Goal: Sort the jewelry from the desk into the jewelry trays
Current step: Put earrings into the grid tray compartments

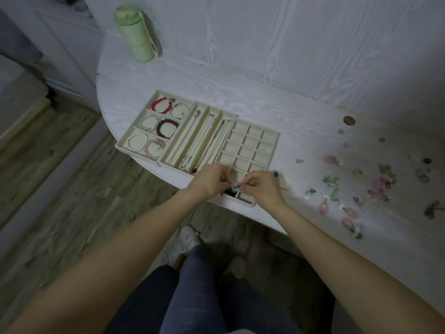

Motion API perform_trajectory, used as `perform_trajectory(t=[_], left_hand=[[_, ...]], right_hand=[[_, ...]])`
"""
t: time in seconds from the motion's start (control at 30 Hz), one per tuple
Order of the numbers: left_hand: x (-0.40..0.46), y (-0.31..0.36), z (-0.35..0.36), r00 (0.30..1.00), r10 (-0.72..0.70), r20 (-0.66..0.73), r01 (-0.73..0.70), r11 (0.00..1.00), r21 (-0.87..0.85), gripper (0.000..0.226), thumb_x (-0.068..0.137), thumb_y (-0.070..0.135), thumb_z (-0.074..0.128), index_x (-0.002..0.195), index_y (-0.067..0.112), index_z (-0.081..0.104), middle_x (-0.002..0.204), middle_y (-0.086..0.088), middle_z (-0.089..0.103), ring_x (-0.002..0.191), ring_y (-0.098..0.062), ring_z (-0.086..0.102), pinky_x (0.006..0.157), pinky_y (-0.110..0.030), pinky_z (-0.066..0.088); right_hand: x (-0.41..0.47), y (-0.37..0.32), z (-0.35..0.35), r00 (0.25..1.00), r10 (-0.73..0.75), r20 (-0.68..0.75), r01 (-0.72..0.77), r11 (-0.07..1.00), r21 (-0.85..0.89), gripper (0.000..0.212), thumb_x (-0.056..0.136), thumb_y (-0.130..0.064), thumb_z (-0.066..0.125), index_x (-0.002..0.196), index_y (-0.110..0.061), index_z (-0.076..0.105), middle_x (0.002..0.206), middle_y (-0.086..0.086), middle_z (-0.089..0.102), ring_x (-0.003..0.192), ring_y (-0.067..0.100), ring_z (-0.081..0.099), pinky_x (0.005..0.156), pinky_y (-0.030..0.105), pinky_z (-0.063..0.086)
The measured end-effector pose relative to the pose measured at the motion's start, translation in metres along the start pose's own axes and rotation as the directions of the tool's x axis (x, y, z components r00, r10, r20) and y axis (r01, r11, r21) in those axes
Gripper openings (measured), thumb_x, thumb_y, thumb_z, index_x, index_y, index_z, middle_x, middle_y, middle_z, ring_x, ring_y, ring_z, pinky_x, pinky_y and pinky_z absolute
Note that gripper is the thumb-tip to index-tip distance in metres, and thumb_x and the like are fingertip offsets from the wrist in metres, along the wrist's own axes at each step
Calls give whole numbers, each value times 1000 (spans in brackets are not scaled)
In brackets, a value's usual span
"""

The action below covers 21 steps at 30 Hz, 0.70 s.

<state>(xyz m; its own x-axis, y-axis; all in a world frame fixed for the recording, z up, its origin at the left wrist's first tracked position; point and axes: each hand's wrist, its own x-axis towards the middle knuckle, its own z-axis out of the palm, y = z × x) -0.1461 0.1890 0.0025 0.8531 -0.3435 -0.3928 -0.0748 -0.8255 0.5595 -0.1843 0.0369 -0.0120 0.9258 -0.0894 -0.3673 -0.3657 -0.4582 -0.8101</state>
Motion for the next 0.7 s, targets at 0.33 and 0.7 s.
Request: perform_trajectory(t=[0.33,0.7], left_hand=[[7,-2,9,1000,3,-9,-2,995,104,11,86,13,62,93,12,71,94,-8,69,89,-23,64,78,-37,54],[9,-4,4,997,-42,59,32,987,156,17,84,17,67,99,10,70,100,-14,68,93,-27,64,81,-39,55]], right_hand=[[4,7,20,996,-83,-29,77,984,-163,8,84,-3,67,81,-7,74,83,5,69,75,10,60,69,18,46],[2,5,22,975,-210,75,219,844,-490,12,87,-8,64,90,-13,74,96,3,50,92,18,51,72,30,45]])
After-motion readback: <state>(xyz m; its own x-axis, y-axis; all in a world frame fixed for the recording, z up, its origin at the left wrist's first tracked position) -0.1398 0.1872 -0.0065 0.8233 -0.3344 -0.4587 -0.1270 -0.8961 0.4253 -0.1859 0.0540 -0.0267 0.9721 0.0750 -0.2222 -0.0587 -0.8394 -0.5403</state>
